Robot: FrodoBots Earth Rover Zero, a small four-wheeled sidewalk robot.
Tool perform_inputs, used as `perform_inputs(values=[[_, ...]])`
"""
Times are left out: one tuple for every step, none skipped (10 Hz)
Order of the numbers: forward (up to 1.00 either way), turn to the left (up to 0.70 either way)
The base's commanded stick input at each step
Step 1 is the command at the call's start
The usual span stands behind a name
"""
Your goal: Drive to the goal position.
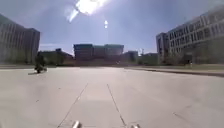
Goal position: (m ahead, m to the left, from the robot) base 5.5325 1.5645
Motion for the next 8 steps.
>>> perform_inputs(values=[[0.85, 0.04], [0.85, 0.04], [0.85, 0.04], [0.85, 0.04], [0.85, 0.04], [0.85, 0.04], [0.85, 0.04], [0.85, 0.04]])
